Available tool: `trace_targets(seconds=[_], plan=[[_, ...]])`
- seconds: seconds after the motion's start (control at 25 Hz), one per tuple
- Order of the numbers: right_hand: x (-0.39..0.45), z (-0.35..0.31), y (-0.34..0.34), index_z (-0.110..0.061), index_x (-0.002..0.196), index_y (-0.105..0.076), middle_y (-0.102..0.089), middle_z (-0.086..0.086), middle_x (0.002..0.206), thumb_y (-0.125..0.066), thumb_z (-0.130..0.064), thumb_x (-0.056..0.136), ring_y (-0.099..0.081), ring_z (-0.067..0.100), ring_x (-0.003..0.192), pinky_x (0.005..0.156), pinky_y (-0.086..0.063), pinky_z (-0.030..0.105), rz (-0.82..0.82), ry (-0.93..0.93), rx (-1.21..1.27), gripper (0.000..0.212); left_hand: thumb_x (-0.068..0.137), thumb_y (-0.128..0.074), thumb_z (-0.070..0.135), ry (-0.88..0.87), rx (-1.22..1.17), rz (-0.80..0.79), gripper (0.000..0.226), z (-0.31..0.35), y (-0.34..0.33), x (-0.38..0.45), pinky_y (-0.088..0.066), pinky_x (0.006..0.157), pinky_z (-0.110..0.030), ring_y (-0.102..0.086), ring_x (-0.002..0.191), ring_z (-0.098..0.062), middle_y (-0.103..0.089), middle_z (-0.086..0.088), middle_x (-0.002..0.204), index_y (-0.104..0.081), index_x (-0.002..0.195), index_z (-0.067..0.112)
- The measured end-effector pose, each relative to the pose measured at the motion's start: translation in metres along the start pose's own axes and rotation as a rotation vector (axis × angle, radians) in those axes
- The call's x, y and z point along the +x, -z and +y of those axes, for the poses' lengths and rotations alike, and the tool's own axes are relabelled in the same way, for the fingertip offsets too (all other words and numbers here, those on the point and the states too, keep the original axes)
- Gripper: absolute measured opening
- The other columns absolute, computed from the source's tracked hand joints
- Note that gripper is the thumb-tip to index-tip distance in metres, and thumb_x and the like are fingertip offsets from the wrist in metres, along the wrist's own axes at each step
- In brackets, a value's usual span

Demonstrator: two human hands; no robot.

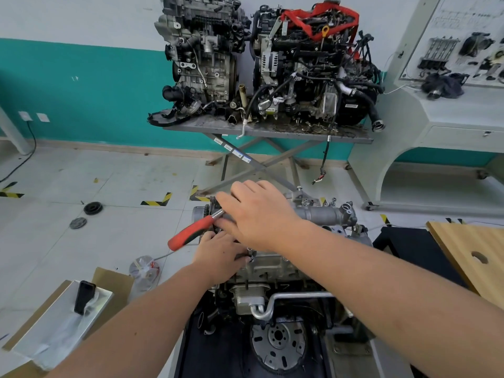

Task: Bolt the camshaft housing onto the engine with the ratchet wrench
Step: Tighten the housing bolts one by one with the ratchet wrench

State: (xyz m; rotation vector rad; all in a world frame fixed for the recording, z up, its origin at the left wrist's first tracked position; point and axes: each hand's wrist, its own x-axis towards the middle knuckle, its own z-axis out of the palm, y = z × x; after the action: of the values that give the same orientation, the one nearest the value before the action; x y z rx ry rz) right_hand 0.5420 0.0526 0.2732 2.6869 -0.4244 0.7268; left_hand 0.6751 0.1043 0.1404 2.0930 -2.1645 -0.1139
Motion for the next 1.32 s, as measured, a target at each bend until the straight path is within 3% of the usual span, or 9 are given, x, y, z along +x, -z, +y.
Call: trace_targets(seconds=[0.12,0.28,0.4,0.52,0.68,0.84,0.96,1.16,1.32], plan=[[0.004,-0.001,0.014,-0.019,0.127,-0.057,-0.056,0.002,0.093,-0.029,-0.049,0.102,-0.052,0.023,0.079,0.068,-0.035,0.035,-0.213,-0.040,-0.003,0.048,0.094,-0.041,0.059,0.011,0.030,-0.020,0.033,0.001,0.000,0.000,-0.026,0.094,-0.035,-0.044,0.122,-0.013,-0.055,0.017,0.119,-0.066,0.107,0.041],[0.029,-0.003,0.026,-0.019,0.100,-0.055,-0.054,-0.005,0.079,-0.030,-0.037,0.106,-0.057,0.021,0.072,0.060,-0.037,0.032,-0.449,-0.313,0.110,0.032,0.094,-0.043,0.060,0.024,-0.017,-0.008,0.034,0.001,0.000,-0.002,-0.021,0.089,-0.032,-0.045,0.114,-0.008,-0.050,0.021,0.115,-0.067,0.109,0.043],[0.040,0.000,0.029,-0.008,0.090,-0.055,-0.071,0.006,0.070,-0.040,-0.021,0.101,-0.070,0.025,0.068,0.052,-0.046,0.024,-0.597,-0.838,0.847,0.022,0.092,-0.044,0.062,0.018,-0.042,-0.007,0.033,0.000,-0.002,-0.001,-0.019,0.088,-0.031,-0.045,0.112,-0.005,-0.049,0.023,0.115,-0.067,0.107,0.043],[0.028,-0.012,0.029,-0.004,0.092,-0.054,-0.074,0.010,0.075,-0.044,-0.007,0.099,-0.073,0.024,0.075,0.064,-0.055,0.025,-0.329,-1.206,1.734,0.013,0.093,-0.044,0.062,0.017,-0.041,-0.007,0.033,0.000,-0.001,-0.002,-0.018,0.087,-0.030,-0.044,0.109,-0.006,-0.047,0.022,0.110,-0.068,0.106,0.043],[0.013,-0.022,0.007,-0.014,0.076,-0.059,-0.073,0.007,0.083,-0.051,-0.007,0.100,-0.069,0.021,0.090,0.063,-0.052,0.023,0.262,-1.324,2.115,0.027,0.093,-0.043,0.061,0.016,-0.027,0.003,0.034,0.001,-0.001,-0.002,-0.017,0.083,-0.030,-0.044,0.107,-0.007,-0.038,0.021,0.101,-0.068,0.106,0.041],[-0.007,-0.026,-0.014,-0.043,0.106,-0.070,-0.068,-0.020,0.118,-0.051,-0.039,0.098,-0.061,-0.004,0.110,0.090,-0.049,0.017,0.349,-1.039,1.517,0.021,0.093,-0.044,0.061,0.012,-0.034,0.000,0.034,0.001,-0.001,-0.002,-0.019,0.085,-0.030,-0.045,0.111,-0.006,-0.049,0.023,0.119,-0.068,0.111,0.044],[-0.020,-0.019,-0.026,-0.022,0.122,-0.070,-0.057,-0.004,0.141,-0.050,-0.030,0.101,-0.053,0.007,0.129,0.104,-0.043,0.020,0.416,-0.608,0.908,0.030,0.093,-0.046,0.059,0.015,-0.041,0.022,0.033,0.002,0.000,-0.003,-0.019,0.086,-0.029,-0.045,0.109,-0.007,-0.048,0.021,0.113,-0.068,0.111,0.042],[-0.013,-0.002,-0.019,-0.005,0.105,-0.074,-0.071,0.010,0.108,-0.062,-0.001,0.087,-0.065,0.034,0.099,0.081,-0.053,0.046,0.258,-0.155,0.255,0.023,0.092,-0.051,0.050,0.018,-0.103,0.038,0.029,0.003,0.000,-0.002,-0.029,0.094,-0.033,-0.045,0.101,-0.011,-0.046,0.015,0.104,-0.067,0.107,0.031],[-0.008,0.002,0.004,-0.017,0.132,-0.058,-0.060,0.006,0.099,-0.042,-0.046,0.097,-0.055,0.030,0.090,0.092,-0.043,0.048,-0.052,-0.082,0.002,0.048,0.095,-0.048,0.054,0.001,-0.066,-0.005,0.028,0.002,0.002,-0.002,-0.028,0.110,-0.041,-0.042,0.123,-0.014,-0.053,0.017,0.120,-0.069,0.108,0.041]])
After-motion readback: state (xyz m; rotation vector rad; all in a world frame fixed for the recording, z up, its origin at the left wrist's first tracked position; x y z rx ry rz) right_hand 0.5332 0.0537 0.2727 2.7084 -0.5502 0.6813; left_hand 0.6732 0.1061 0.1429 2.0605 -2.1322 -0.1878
